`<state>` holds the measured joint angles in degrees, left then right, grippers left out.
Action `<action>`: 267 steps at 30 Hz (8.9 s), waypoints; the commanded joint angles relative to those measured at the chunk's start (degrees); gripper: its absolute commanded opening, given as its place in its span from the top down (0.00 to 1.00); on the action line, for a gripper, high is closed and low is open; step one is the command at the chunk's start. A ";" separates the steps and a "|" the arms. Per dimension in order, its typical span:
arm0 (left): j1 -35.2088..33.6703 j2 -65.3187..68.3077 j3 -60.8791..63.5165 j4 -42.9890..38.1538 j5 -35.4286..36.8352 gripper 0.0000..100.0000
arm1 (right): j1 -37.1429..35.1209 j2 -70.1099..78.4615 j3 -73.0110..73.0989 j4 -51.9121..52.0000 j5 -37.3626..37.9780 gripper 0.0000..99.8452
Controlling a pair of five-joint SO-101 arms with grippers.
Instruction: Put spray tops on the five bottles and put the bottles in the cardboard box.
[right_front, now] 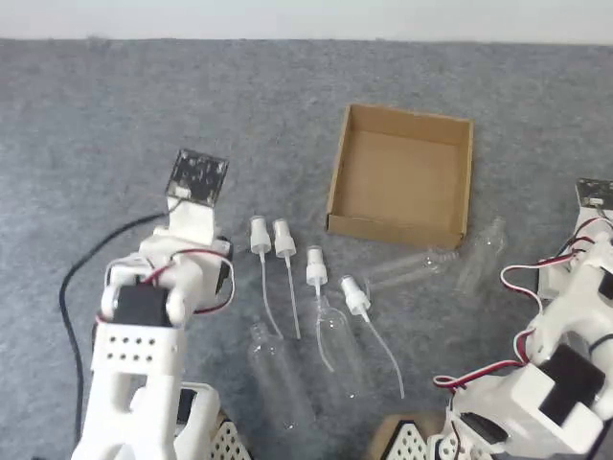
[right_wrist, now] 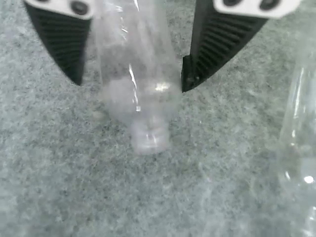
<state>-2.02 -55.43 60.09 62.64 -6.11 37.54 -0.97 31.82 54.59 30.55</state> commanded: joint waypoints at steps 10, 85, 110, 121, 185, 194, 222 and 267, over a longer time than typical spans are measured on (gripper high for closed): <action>-0.26 -4.40 2.15 -2.37 0.35 0.99 | -6.29 -0.66 -13.10 12.97 12.48 0.73; -0.18 -4.40 -2.24 -2.11 0.35 0.99 | -16.13 -26.59 -26.90 28.88 1.67 0.99; 2.11 -4.04 -57.45 9.93 13.98 0.99 | -78.37 -54.81 18.55 -11.82 -24.79 0.99; 9.49 -3.96 -53.05 3.16 16.35 0.99 | -90.59 -56.40 29.89 -25.63 -24.26 0.99; 14.07 -20.04 -13.93 -0.35 12.92 0.87 | -86.55 -56.40 47.91 -67.30 -24.79 0.99; 13.98 -19.60 -22.81 -0.79 10.02 0.88 | -86.55 -55.96 47.91 -67.21 -24.79 0.99; 3.69 -3.08 -30.37 3.25 8.70 0.88 | -86.55 -55.96 48.44 -67.21 -24.79 0.99; 14.95 -35.69 9.89 -7.12 8.44 0.72 | -71.87 -21.85 -2.73 -37.14 -32.53 0.99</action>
<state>12.31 -88.92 68.79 57.45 1.80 -31.38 -24.62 37.89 10.20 -1.10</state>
